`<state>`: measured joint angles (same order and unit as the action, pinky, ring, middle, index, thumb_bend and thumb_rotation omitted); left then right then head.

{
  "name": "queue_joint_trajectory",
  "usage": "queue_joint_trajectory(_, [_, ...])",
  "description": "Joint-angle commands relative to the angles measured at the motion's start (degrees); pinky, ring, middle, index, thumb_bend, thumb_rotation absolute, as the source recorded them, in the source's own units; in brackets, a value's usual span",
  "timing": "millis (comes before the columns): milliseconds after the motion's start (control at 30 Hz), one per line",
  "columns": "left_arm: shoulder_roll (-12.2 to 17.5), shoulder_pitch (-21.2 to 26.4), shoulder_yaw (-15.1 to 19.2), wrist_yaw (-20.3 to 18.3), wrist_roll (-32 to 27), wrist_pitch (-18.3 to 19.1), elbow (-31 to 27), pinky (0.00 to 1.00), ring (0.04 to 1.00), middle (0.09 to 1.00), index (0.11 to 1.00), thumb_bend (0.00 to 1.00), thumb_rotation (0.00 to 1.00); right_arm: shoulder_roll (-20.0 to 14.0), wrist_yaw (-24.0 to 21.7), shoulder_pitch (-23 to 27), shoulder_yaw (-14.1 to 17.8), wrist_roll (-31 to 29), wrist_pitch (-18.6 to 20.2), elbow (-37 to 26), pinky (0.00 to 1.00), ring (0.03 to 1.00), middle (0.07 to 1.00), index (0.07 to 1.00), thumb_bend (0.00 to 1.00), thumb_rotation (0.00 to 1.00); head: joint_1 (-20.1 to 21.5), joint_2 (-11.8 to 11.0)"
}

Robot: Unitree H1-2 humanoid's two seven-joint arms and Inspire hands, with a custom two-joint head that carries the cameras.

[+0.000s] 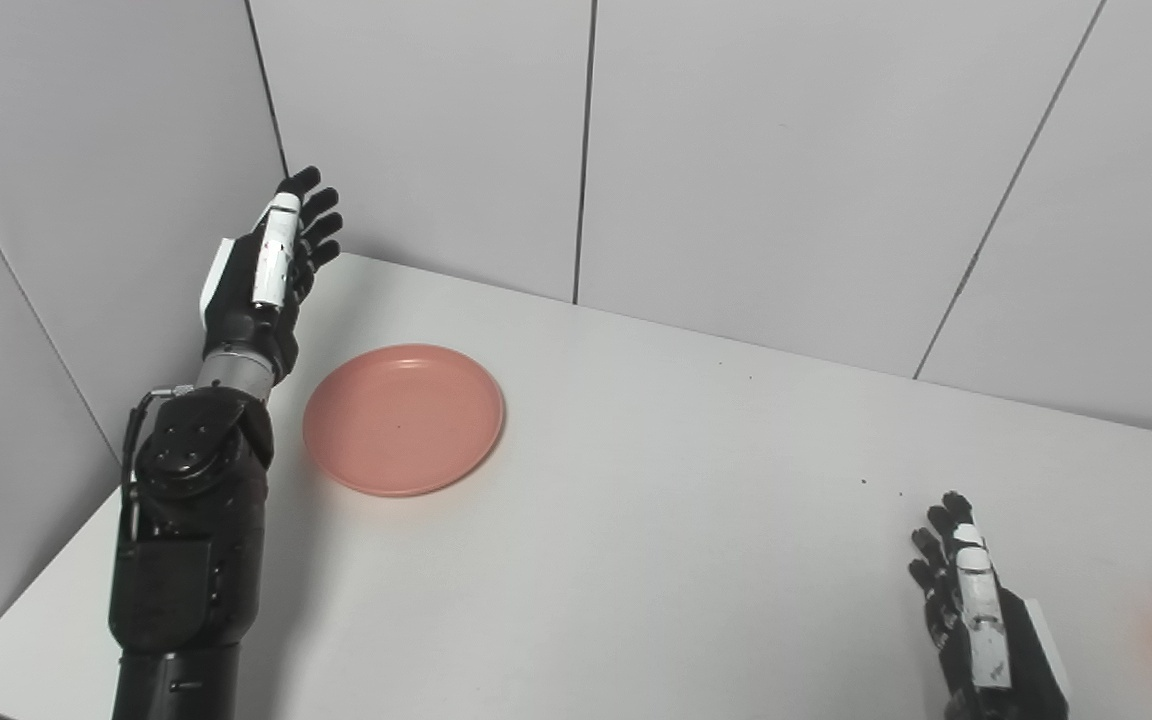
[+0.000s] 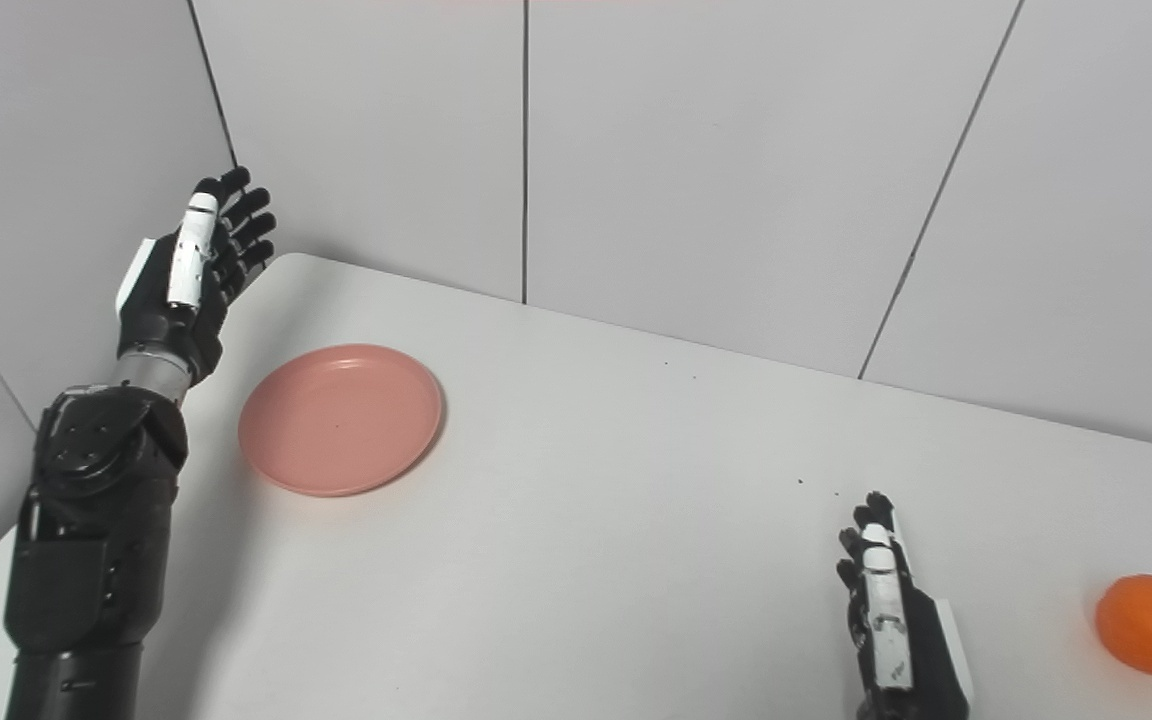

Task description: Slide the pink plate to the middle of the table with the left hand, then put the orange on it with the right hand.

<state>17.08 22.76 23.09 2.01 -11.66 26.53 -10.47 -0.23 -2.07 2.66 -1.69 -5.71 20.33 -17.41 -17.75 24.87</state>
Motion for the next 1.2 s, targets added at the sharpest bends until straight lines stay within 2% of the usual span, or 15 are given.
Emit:
queue_joint_trajectory(0, [1.9, 1.1, 0.7, 0.3, -1.2, 0.0, -0.2, 0.91, 0.906, 0.905, 0.893, 0.29, 1.0, -0.2, -0.5, 1.0, 0.3, -0.3, -2.2, -2.4, 1.0, 0.975, 0.992, 0.997, 0.21, 1.0, -0.2, 0.2])
queue_joint_trajectory(467, [3.8, -0.7, 3.0, -0.3, -4.7, 0.0, 4.2, 0.91, 0.907, 0.904, 0.89, 0.3, 1.0, -0.4, -0.6, 1.0, 0.3, -0.4, -2.2, -2.7, 1.0, 0.979, 0.998, 1.0, 0.19, 1.0, -0.5, 0.3])
queue_joint_trajectory(667, [4.5, -1.7, 2.8, -1.6, -5.6, -2.0, 7.8, 0.89, 0.9, 0.9, 0.89, 0.28, 1.0, -0.4, -0.6, 0.8, 0.5, -0.8, -1.7, -3.0, 1.0, 0.978, 0.996, 1.0, 0.2, 1.0, -0.5, 0.3])
queue_joint_trajectory(1000, [4.3, -2.2, 3.5, -3.7, -8.9, -2.1, 12.0, 0.89, 0.926, 0.931, 0.918, 0.28, 1.0, -0.7, -0.8, 1.0, 0.4, -0.8, -2.0, -2.6, 1.0, 0.983, 1.0, 1.0, 0.2, 1.0, -0.7, 0.3])
queue_joint_trajectory(1167, [4.3, -2.8, 3.3, -4.0, -9.0, -3.7, 14.2, 0.91, 0.917, 0.93, 0.916, 0.25, 1.0, -0.5, -0.5, 1.0, 0.4, -0.6, -1.4, -3.0, 1.0, 0.982, 0.997, 1.0, 0.2, 1.0, -0.7, 0.3])
